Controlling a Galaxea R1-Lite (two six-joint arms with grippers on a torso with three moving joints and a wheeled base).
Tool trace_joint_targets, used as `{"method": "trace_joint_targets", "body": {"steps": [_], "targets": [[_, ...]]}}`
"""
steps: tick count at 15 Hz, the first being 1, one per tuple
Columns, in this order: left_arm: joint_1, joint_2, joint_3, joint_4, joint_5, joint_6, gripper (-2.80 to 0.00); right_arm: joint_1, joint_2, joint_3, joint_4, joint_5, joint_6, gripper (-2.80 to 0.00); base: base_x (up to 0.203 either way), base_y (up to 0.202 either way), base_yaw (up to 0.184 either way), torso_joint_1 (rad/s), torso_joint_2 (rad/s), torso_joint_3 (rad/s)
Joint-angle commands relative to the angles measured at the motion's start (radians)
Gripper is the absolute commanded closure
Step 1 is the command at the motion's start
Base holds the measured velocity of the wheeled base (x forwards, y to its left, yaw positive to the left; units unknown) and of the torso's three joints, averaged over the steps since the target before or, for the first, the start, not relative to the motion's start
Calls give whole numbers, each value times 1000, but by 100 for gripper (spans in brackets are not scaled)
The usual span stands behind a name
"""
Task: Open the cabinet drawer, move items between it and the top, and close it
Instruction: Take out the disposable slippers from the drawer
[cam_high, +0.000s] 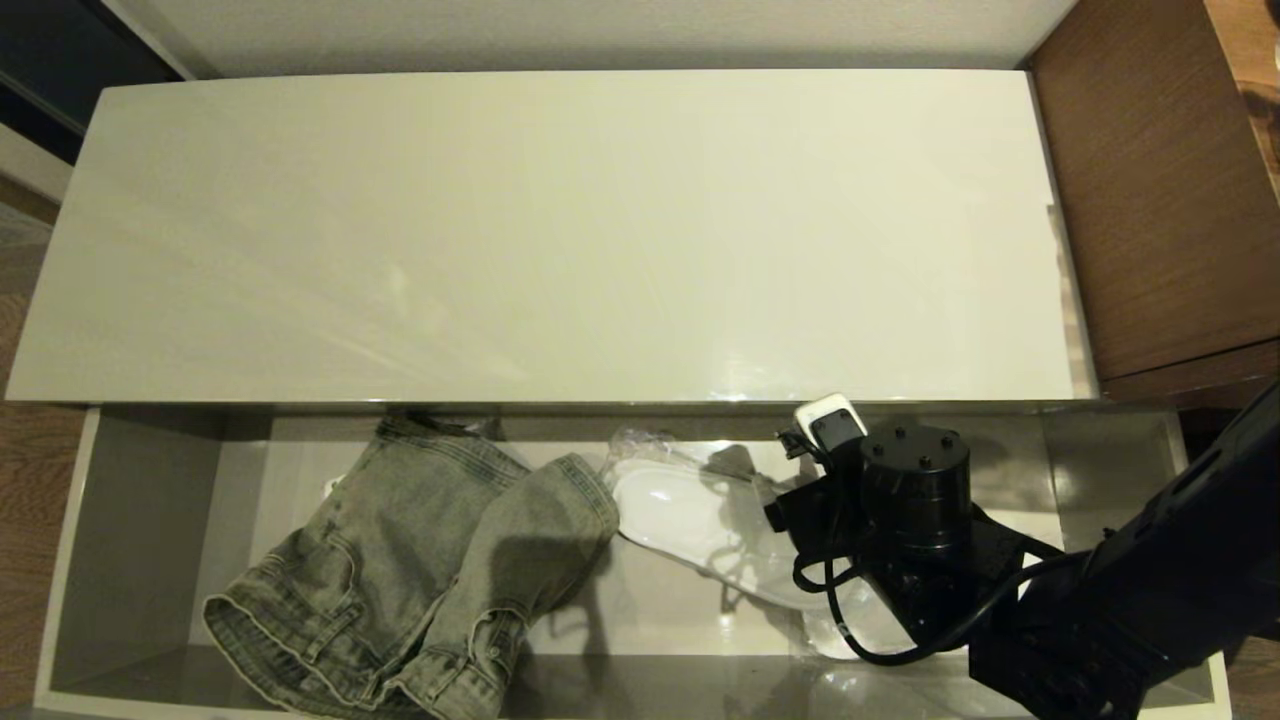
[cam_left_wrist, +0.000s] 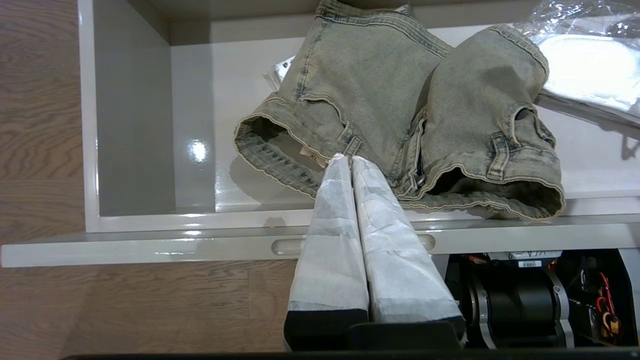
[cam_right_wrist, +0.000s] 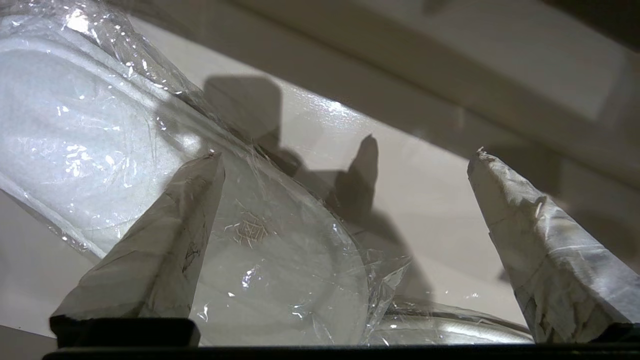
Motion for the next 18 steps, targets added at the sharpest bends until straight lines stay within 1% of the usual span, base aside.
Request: {"method": "trace_joint_targets", "body": {"steps": [1,3,5,7,10,14,18], "targets": [[0,0,0,0,-1,0,0,0,4,-5,-6,-3,-1,-280,0,0,0,0,0,0],[0,0,0,0,-1,0,0,0,4,-8,-4,-1,-1,-280,0,0,0,0,0,0],[0,0,0,0,1,0,0,2,-5,19,-15,-1,-1,-280,0,0,0,0,0,0],[0,0,0,0,1,0,0,16,0,55,-78,-4,-8,-280,0,0,0,0,0,0],[0,2,0,0,-1,0,0,63,70,85,-163,-13,-11,-280,0,0,0,0,0,0],[0,0,0,0,1,0,0,62,99,55,-159,-10,-10,-280,0,0,0,0,0,0],[0,0,0,0,1,0,0,78,124,64,-168,-14,-2,-280,0,0,0,0,0,0]]}}
